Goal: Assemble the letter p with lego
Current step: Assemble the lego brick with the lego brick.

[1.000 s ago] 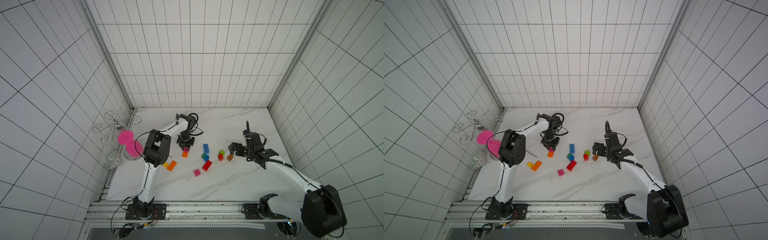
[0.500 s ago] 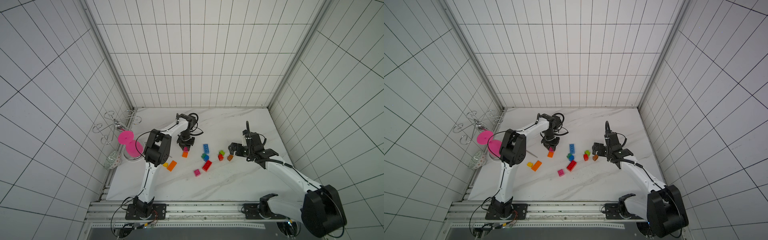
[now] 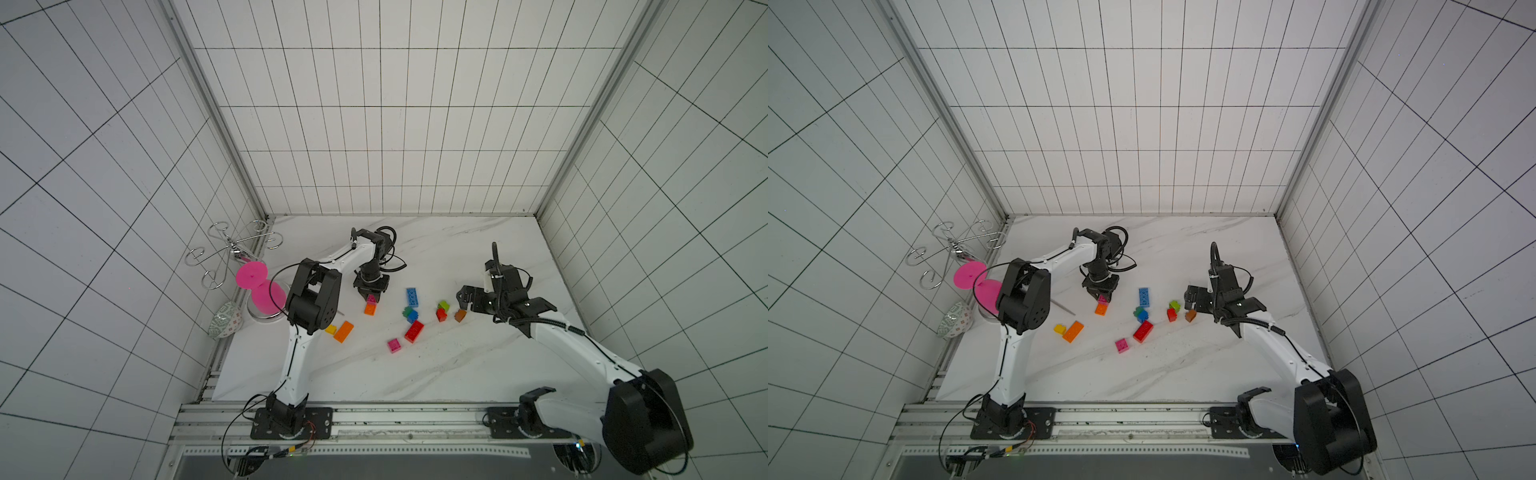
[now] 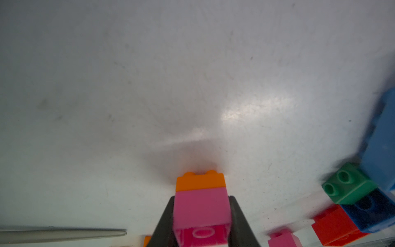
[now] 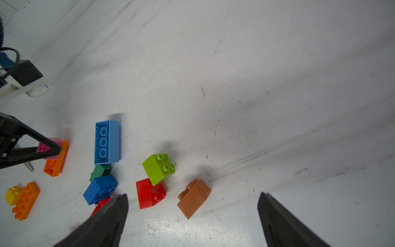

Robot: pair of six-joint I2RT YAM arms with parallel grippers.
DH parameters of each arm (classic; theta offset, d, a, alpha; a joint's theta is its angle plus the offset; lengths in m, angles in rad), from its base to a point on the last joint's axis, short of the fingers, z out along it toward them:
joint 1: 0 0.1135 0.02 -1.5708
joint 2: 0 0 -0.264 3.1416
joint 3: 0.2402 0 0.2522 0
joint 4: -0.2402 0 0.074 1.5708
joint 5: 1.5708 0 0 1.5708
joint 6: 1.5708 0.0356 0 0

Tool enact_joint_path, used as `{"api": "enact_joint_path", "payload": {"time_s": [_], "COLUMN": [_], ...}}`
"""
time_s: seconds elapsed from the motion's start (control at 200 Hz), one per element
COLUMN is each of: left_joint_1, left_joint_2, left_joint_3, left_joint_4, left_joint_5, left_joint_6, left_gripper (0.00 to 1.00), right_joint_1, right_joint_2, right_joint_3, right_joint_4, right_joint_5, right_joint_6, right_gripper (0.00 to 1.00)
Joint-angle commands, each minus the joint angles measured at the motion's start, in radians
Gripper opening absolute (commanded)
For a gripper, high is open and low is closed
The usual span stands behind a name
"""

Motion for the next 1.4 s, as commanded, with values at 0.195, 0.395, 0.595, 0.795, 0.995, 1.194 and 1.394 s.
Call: {"api": "enact_joint_path", "payload": {"time_s": [0.195,0.395,0.595,0.795,0.995,1.194,1.394], "left_joint_1": [-0.009,-0.009,-0.009,-0.008,-0.009,-0.007,0.0], "left_joint_2": [0.039,0.01,-0.011,-0.02,-0.099,-0.265,-0.478], "left_joint_3": [-0.029,-0.018,0.002,-0.001,-0.008,-0.147,-0.438], "left_joint_4": [0.086,0.086,0.083,0.086,0.112,0.222,0.42], "left_joint_5": [0.067,0.095,0.113,0.115,0.125,0.108,0.103], "left_joint_6": [0.011,0.005,0.001,0.0,-0.025,-0.082,-0.164], "left_gripper": [0.12,0.23,0.39,0.48,0.54,0.67,0.8], "right_joint_1": [-0.003,-0.004,-0.003,-0.002,-0.002,0.006,0.026], "right_joint_2": [0.014,0.021,0.024,0.028,0.03,0.043,0.062], "right_joint_3": [0.016,0.019,0.02,0.021,0.023,0.027,0.028], "right_joint_4": [-0.011,-0.01,-0.012,-0.012,-0.013,-0.013,0.001], "right_joint_5": [-0.014,-0.023,-0.036,-0.046,-0.069,-0.084,-0.091], "right_joint_6": [-0.008,-0.008,-0.01,-0.012,-0.016,-0.025,-0.037], "right_gripper": [0.98,0.98,0.99,0.99,0.99,0.99,0.99]}}
